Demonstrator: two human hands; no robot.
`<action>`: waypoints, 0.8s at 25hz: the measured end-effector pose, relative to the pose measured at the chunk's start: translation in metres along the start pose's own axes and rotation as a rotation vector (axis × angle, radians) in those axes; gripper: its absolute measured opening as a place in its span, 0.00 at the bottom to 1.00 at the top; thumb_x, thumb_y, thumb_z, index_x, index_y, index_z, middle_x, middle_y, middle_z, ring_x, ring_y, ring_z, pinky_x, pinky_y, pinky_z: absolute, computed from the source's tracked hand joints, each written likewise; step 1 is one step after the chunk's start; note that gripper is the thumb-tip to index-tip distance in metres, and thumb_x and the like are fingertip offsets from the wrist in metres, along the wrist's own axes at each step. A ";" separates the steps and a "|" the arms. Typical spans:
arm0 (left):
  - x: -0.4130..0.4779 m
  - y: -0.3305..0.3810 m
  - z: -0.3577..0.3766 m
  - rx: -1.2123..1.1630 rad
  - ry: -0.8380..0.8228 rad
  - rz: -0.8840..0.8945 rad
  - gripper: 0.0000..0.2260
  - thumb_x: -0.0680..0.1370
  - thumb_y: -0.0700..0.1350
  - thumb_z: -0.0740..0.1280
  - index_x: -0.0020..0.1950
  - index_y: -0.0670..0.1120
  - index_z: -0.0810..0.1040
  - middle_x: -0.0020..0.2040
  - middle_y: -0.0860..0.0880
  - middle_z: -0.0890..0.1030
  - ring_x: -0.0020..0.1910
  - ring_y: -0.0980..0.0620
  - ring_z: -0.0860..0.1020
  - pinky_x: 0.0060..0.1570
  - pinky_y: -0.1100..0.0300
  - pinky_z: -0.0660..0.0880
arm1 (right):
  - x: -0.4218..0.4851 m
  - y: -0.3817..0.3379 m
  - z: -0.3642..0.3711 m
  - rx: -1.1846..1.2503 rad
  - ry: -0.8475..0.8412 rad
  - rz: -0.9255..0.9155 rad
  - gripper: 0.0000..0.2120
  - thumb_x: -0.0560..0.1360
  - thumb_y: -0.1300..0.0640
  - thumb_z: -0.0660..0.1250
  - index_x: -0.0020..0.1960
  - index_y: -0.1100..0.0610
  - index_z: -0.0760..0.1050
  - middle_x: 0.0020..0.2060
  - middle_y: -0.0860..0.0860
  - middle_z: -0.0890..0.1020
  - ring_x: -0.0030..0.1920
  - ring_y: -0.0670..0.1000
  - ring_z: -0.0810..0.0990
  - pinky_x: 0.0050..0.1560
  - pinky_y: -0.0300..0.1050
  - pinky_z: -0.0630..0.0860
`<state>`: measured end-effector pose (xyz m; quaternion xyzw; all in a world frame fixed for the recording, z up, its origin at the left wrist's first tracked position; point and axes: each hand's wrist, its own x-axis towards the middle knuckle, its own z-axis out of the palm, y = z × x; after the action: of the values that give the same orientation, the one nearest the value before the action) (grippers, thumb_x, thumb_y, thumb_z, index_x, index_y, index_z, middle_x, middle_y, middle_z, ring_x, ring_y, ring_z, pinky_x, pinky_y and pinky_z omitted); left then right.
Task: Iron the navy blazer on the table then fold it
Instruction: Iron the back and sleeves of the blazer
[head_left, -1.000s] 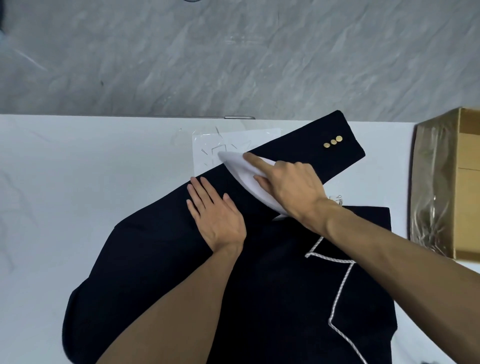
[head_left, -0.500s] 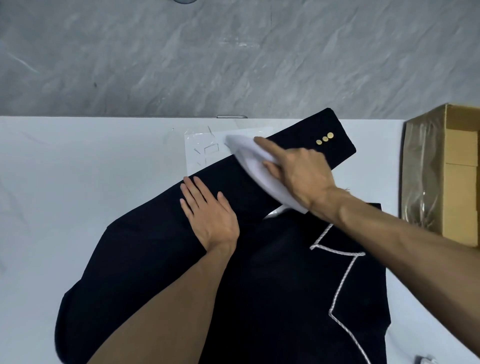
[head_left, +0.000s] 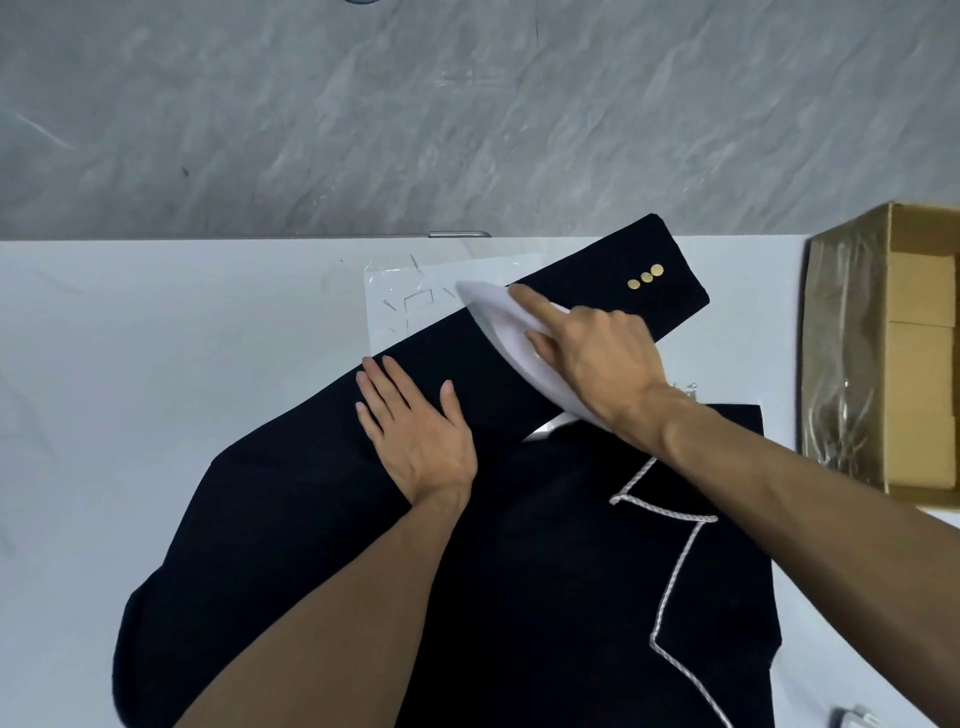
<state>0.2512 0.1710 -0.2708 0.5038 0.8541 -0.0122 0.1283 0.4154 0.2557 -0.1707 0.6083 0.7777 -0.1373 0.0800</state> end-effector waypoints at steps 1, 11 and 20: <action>0.000 0.000 0.000 0.004 0.002 0.002 0.32 0.83 0.59 0.43 0.80 0.39 0.48 0.81 0.40 0.50 0.80 0.44 0.49 0.78 0.47 0.49 | 0.001 0.010 -0.002 0.006 0.008 0.027 0.23 0.83 0.46 0.52 0.77 0.39 0.53 0.39 0.57 0.80 0.37 0.62 0.79 0.34 0.49 0.63; 0.000 0.001 -0.001 0.002 0.002 0.002 0.32 0.83 0.59 0.45 0.81 0.40 0.49 0.81 0.39 0.50 0.80 0.42 0.49 0.78 0.44 0.51 | 0.008 0.053 -0.008 0.078 0.039 0.193 0.23 0.82 0.46 0.54 0.76 0.39 0.57 0.42 0.61 0.81 0.42 0.65 0.78 0.39 0.51 0.65; 0.000 0.000 0.001 0.021 -0.001 0.037 0.27 0.84 0.57 0.47 0.81 0.50 0.49 0.80 0.37 0.48 0.80 0.41 0.47 0.78 0.44 0.49 | -0.003 0.019 -0.001 0.023 -0.012 0.027 0.24 0.82 0.45 0.53 0.77 0.37 0.53 0.41 0.57 0.80 0.39 0.63 0.79 0.36 0.49 0.63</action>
<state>0.2515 0.1710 -0.2722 0.5208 0.8445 -0.0192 0.1235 0.4345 0.2576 -0.1712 0.6188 0.7673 -0.1485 0.0796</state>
